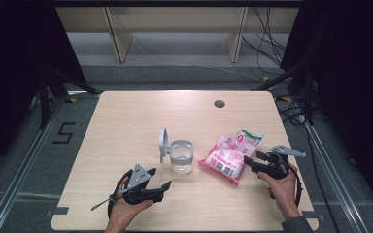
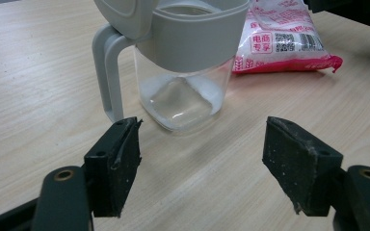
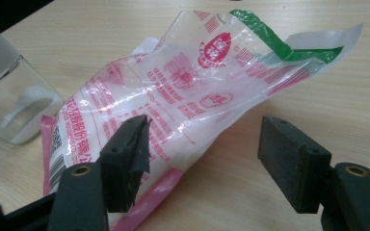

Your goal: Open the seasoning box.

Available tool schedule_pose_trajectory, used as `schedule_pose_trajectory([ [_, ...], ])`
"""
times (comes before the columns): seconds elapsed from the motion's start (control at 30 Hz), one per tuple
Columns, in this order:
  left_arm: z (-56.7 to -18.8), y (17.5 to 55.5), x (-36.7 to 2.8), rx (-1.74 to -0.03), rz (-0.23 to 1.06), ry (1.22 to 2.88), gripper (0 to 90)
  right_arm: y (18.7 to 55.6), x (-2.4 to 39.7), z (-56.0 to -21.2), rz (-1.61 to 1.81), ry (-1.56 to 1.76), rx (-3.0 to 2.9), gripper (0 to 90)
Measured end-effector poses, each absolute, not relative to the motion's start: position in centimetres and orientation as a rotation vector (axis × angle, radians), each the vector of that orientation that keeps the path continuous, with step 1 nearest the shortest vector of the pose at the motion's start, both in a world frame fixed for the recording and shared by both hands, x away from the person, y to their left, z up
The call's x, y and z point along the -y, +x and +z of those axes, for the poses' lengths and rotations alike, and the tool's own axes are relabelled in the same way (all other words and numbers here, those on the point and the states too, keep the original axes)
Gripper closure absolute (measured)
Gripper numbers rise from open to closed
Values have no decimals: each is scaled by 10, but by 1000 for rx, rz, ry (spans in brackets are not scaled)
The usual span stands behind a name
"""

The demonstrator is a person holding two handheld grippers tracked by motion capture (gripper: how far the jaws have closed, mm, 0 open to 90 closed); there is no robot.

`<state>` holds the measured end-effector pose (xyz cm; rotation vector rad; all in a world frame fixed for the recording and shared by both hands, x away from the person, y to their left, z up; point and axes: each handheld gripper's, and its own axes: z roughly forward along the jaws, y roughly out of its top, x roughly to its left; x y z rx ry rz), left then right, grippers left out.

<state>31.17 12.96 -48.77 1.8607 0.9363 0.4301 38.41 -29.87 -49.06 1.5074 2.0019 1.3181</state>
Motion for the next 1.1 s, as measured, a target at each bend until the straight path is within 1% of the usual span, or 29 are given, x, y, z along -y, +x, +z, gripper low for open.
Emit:
schedule_pose_trajectory([
  [0.1,-488,313,-130,-933,429,1859,288,389,301,-492,1328,1503,-2006,357],
  [0.13,-488,313,-132,-933,442,1883,287,388,298,-492,1352,1557,-1985,357],
  [0.17,-489,313,-130,-932,431,1872,288,392,301,-495,1353,1487,-1991,355],
  [0.2,-488,313,-130,-936,430,1878,288,391,299,-494,1323,1546,-1980,353],
  [0.33,-490,313,-128,-925,420,1880,287,397,300,-497,1366,1521,-2000,347],
  [0.4,-490,313,-128,-928,426,1886,287,398,296,-497,1376,1591,-1975,343],
  [0.47,-491,314,-128,-930,420,1874,287,401,298,-498,1370,1530,-2009,338],
  [0.5,-492,314,-128,-936,419,1862,287,402,297,-499,1353,1533,-2008,335],
  [0.53,-491,315,-130,-937,435,1893,288,401,293,-498,1367,1589,-1990,334],
  [0.6,-491,315,-129,-938,424,1873,288,406,293,-502,1362,1517,-2015,333],
  [0.8,-492,314,-128,-945,415,1872,286,411,284,-505,1375,1540,-2032,317],
  [0.83,-492,314,-128,-942,420,1882,286,413,283,-506,1352,1543,-2026,317],
  [0.87,-492,314,-128,-942,423,1887,287,412,281,-504,1356,1622,-2019,320],
  [0.93,-492,314,-128,-943,419,1882,286,418,283,-508,1356,1569,-2020,321],
  [1.03,-492,314,-128,-946,423,1881,286,421,282,-508,1339,1595,-2035,333],
  [1.07,-492,315,-129,-924,426,1890,286,423,283,-508,1344,1597,-2031,339],
  [1.1,-492,315,-128,-944,410,1864,286,425,283,-509,1334,1582,-2021,345],
])
